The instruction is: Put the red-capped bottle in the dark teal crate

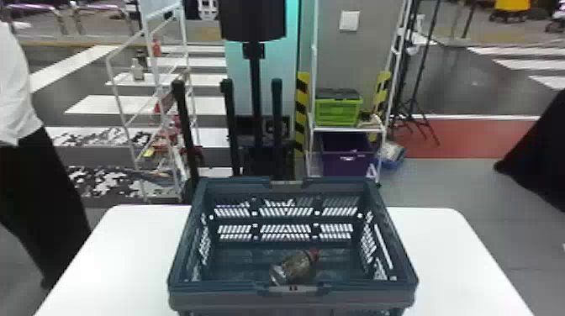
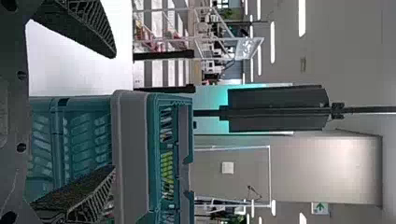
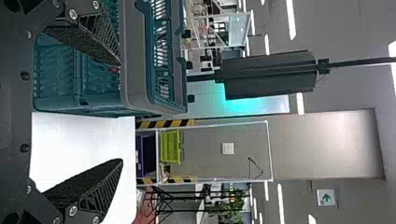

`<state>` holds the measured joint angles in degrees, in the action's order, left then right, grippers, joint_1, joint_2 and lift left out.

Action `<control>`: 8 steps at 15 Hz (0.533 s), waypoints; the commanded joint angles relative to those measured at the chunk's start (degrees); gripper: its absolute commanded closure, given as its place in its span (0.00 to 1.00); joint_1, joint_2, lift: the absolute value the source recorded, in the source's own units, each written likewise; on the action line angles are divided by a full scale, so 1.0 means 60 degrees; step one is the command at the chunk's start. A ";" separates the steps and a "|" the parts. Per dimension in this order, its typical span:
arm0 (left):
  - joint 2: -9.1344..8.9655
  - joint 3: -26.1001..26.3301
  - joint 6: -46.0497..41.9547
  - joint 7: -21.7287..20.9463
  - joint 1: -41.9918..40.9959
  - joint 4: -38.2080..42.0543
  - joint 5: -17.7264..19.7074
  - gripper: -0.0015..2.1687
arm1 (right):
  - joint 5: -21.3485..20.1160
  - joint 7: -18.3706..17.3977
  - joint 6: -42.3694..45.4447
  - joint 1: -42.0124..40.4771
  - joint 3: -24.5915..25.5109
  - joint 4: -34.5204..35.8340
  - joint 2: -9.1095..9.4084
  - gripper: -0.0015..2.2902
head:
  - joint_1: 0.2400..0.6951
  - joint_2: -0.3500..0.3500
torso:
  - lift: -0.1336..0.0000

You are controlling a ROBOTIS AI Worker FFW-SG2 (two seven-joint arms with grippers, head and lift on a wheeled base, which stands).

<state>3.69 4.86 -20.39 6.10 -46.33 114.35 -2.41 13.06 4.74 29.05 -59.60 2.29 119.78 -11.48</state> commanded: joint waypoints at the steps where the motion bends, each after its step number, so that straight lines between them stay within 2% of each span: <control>1: 0.0001 0.0040 -0.0006 0.0038 -0.0043 0.0014 -0.0009 0.01 | 0.0006 0.0000 -0.0002 0.0016 -0.0016 -0.0056 -0.0006 0.07 | 0.57 0.50 | 1.00; 8: -0.0029 0.0040 -0.1090 0.0199 -0.0629 -0.0059 -0.0009 0.01 | -0.0097 0.0044 -0.0090 0.0192 -0.0177 -0.0056 -0.0079 0.07 | 0.57 0.50 | 1.00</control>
<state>3.62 5.03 -25.98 7.25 -49.67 114.25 -2.46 12.59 5.00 28.67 -58.54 1.33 119.48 -11.87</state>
